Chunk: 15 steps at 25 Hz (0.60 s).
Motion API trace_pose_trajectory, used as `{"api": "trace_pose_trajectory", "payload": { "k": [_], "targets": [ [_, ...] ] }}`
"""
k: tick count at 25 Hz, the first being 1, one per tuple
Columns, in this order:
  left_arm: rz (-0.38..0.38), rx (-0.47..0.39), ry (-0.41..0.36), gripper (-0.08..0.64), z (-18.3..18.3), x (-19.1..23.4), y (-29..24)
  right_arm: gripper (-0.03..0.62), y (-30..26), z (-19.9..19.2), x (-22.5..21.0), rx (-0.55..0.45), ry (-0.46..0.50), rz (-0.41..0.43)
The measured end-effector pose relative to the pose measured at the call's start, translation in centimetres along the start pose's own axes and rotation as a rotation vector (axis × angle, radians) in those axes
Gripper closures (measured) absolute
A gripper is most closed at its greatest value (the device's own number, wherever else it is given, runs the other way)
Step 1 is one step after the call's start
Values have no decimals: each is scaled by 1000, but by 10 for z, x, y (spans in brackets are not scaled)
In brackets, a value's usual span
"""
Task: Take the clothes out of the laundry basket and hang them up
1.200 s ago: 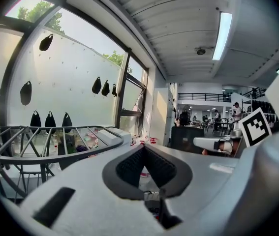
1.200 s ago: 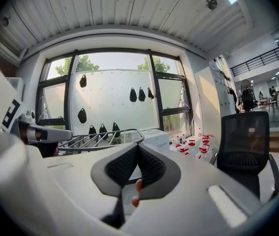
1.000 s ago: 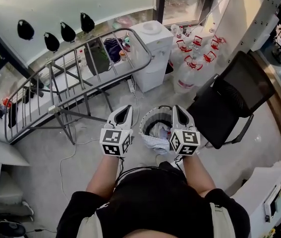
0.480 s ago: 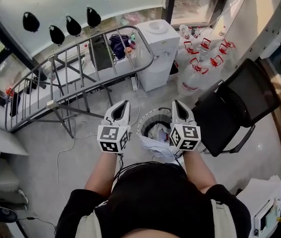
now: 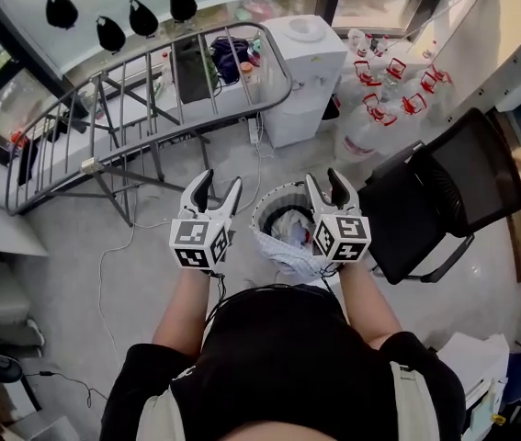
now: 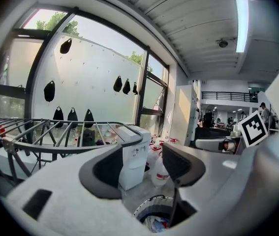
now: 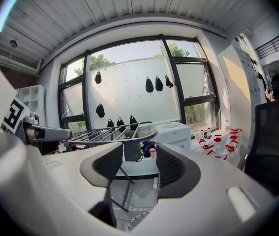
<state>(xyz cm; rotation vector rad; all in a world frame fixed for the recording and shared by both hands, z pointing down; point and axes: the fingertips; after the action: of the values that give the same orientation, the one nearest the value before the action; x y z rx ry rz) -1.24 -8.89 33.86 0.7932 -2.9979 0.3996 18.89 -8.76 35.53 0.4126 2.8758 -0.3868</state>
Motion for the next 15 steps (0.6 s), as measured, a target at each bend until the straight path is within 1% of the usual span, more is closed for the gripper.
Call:
{"api": "trace_pose_trajectory", "payload": {
  "k": [5,12,15],
  "targets": [
    [47,65,31,314,-32,8,7,379,-8,-28,-2,78,1,38],
    [111,176,101,314,-91,3,26,379,-6,-94,-13,257,14,99],
    [121,235,110,307,-118,-5,33,379,-4,-123,-15,332,16,131]
  ]
}}
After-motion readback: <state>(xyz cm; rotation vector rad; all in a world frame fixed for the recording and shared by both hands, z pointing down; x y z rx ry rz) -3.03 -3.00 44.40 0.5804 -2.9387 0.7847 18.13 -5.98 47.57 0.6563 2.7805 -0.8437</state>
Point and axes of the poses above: the fingertips, and each gripper's own axes: y backward along the fingers, x to its left, z out of its top, and after that the axes turned 5 degrees about -y, right-handed
